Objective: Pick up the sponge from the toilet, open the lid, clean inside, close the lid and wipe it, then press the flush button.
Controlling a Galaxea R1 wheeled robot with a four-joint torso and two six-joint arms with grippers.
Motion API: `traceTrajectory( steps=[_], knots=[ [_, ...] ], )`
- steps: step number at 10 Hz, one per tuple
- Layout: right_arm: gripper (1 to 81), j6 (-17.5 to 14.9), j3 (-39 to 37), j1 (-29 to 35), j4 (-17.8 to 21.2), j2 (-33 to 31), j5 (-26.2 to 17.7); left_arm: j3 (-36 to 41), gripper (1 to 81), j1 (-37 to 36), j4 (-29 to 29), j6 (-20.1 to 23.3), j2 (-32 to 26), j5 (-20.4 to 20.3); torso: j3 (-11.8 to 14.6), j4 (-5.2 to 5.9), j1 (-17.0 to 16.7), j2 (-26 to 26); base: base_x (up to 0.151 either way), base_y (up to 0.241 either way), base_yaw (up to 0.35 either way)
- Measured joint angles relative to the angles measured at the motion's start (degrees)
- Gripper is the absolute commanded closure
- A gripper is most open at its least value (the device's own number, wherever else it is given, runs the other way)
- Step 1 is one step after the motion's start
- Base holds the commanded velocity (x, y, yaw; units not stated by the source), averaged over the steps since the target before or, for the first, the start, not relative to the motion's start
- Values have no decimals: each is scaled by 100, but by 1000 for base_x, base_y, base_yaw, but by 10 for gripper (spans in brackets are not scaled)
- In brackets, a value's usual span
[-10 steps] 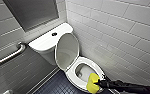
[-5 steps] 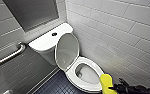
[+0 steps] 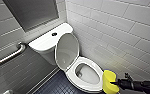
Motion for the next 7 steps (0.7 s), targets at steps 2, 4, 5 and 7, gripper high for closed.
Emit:
traceTrajectory(
  steps=[2, 4, 5, 7],
  knots=[
    [811, 88, 33, 284, 2, 276, 28, 0, 10, -5, 0, 2, 0, 0, 0, 0, 0, 0, 0, 0, 0],
    [811, 149, -234, 428, 2, 959, -90, 0, 10, -2, 0, 0, 0, 0, 0, 0, 0, 0, 0, 0, 0],
    [811, 149, -456, 480, 2, 1356, -129, 0, 10, -5, 0, 2, -2, 0, 0, 0, 0, 0, 0, 0, 0],
    [811, 188, -1213, 483, 2, 2202, -243, 0, 10, -2, 0, 0, -2, 0, 0, 0, 0, 0, 0, 0, 0]
  ],
)
